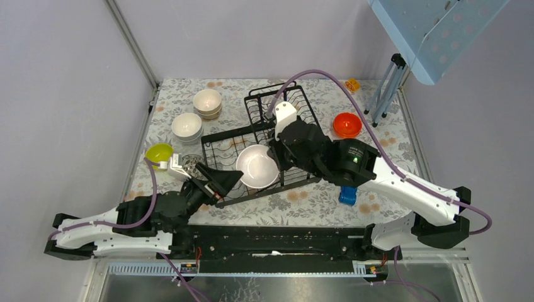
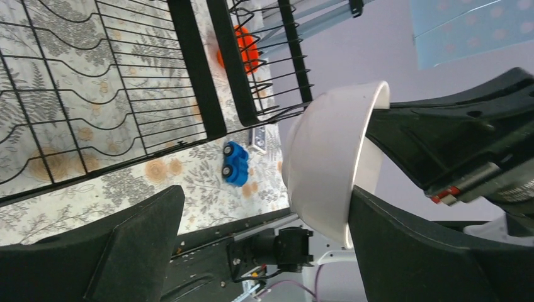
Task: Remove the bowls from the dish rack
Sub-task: Place the bowl at the center of the board.
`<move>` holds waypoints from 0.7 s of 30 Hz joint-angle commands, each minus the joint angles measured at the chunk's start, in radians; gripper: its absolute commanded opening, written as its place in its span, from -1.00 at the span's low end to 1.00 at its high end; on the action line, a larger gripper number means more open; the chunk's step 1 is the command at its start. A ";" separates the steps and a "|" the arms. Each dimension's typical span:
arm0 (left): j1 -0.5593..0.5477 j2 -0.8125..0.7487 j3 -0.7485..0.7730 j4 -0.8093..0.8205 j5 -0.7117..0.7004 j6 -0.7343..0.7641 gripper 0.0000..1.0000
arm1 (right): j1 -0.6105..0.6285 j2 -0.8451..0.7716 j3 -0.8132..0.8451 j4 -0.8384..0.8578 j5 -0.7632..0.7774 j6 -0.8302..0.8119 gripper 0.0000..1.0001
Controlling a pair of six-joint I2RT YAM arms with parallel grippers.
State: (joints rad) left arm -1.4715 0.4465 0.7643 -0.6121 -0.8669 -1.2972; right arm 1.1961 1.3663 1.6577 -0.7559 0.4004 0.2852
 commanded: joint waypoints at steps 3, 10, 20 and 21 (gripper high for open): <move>0.004 -0.068 -0.036 -0.181 -0.052 0.107 0.97 | -0.104 -0.070 0.099 0.134 0.079 0.025 -1.00; 0.004 -0.023 0.015 -0.138 -0.055 0.165 0.97 | -0.104 -0.046 0.074 0.138 0.065 0.038 -1.00; 0.004 -0.020 0.008 -0.109 -0.065 0.189 0.97 | -0.252 0.018 0.236 0.047 0.182 0.052 -1.00; 0.004 -0.024 0.000 -0.111 -0.066 0.184 0.97 | -0.314 0.023 0.241 0.045 0.167 0.062 -1.00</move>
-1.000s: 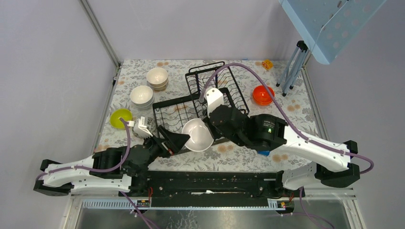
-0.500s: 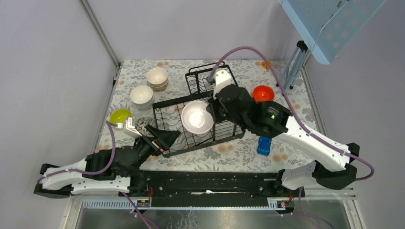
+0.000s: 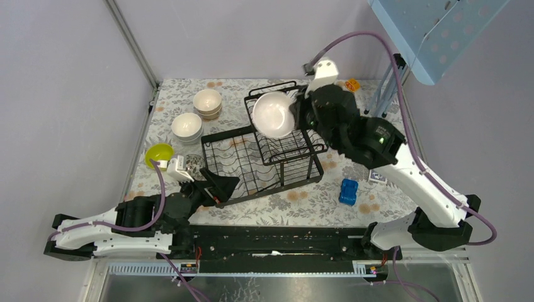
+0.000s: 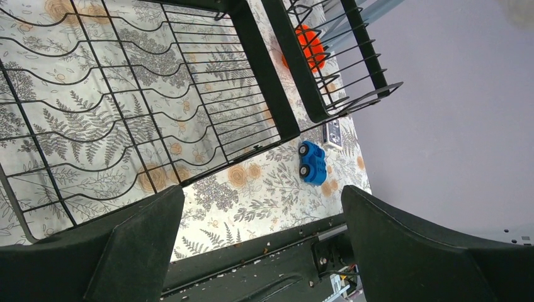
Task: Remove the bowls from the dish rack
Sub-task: Place the bowl at the center of the board.
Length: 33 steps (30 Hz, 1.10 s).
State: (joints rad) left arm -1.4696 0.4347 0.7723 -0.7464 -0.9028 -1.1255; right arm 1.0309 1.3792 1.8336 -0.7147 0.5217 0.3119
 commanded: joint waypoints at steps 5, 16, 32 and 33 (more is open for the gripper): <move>0.002 -0.047 -0.032 0.005 -0.046 -0.017 0.97 | -0.363 -0.006 0.028 0.050 0.010 0.105 -1.00; 0.002 -0.105 -0.103 -0.030 -0.151 -0.130 0.97 | -0.810 -0.166 -0.318 0.130 0.032 0.333 -1.00; 0.002 -0.063 -0.184 -0.095 -0.196 -0.321 0.97 | -0.982 -0.258 -0.974 0.314 -0.024 0.591 -1.00; 0.002 -0.060 -0.185 -0.106 -0.198 -0.338 0.97 | -0.986 -0.250 -0.999 0.325 -0.021 0.596 -1.00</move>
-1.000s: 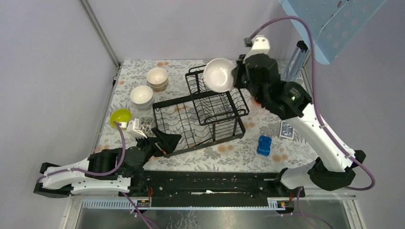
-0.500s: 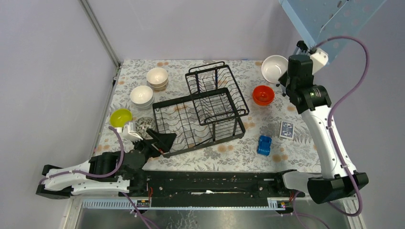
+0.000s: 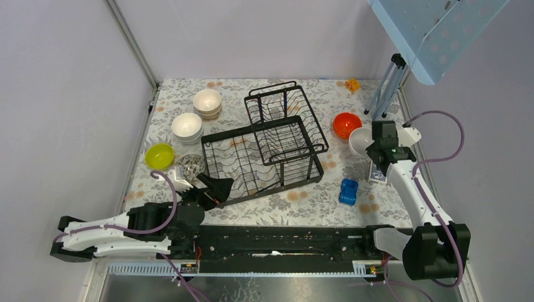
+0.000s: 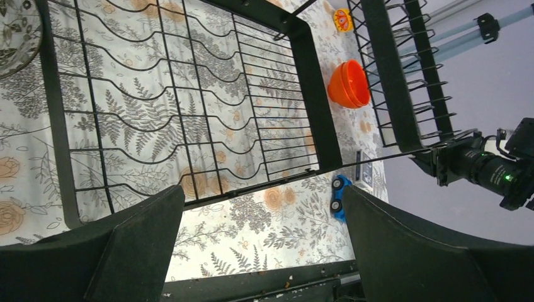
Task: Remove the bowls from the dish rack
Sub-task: Place the bowl at the center of the board.
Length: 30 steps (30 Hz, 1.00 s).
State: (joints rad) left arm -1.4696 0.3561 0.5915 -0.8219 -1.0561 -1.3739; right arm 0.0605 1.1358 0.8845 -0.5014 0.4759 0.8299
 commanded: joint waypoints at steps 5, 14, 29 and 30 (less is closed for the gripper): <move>0.002 0.030 -0.016 -0.040 -0.038 -0.112 0.97 | -0.039 0.039 -0.125 0.167 0.023 0.108 -1.00; 0.002 0.004 -0.032 -0.080 -0.036 -0.155 0.97 | -0.054 0.129 -0.190 0.222 0.003 0.105 -1.00; 0.002 -0.009 -0.046 -0.100 -0.035 -0.175 0.97 | -0.098 0.199 -0.249 0.288 -0.041 0.074 -1.00; 0.002 -0.008 -0.047 -0.100 -0.036 -0.177 0.97 | -0.099 0.202 -0.253 0.291 -0.043 0.071 -1.00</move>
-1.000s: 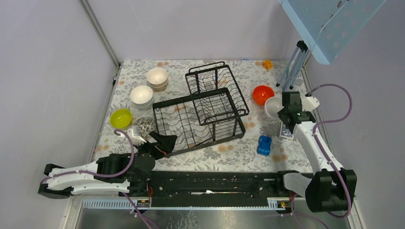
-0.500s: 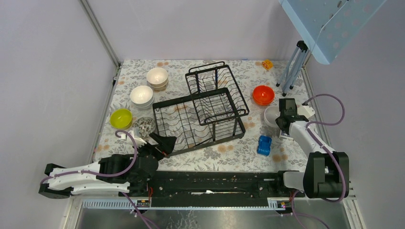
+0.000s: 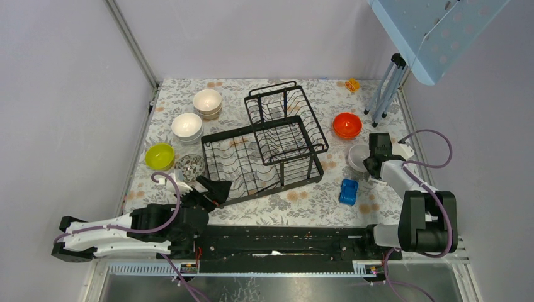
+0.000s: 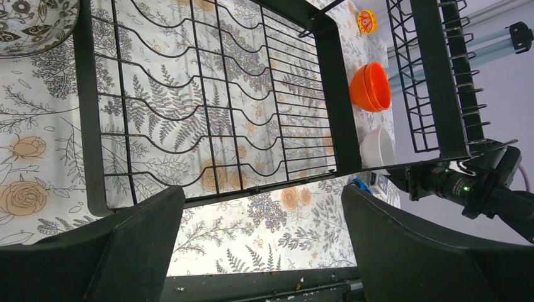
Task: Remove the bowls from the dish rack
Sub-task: Place the bowl at the center of the board.
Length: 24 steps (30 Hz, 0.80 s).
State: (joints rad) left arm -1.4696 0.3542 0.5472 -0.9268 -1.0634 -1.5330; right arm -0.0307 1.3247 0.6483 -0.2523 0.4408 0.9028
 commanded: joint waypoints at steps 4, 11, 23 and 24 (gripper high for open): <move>0.002 0.003 -0.004 0.005 -0.027 -0.019 0.97 | -0.011 0.024 -0.031 0.057 -0.016 -0.012 -1.00; 0.001 0.008 -0.006 0.004 -0.027 -0.018 0.97 | -0.012 0.037 -0.038 0.064 -0.031 -0.031 -0.84; 0.002 0.003 -0.007 0.005 -0.023 -0.012 0.97 | -0.012 -0.012 -0.054 0.052 -0.064 -0.048 -0.35; 0.002 0.003 -0.008 0.006 -0.023 -0.013 0.97 | -0.012 -0.022 -0.053 0.047 -0.067 -0.053 -0.28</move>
State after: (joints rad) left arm -1.4696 0.3550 0.5472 -0.9272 -1.0634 -1.5429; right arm -0.0395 1.3418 0.6018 -0.1707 0.3870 0.8692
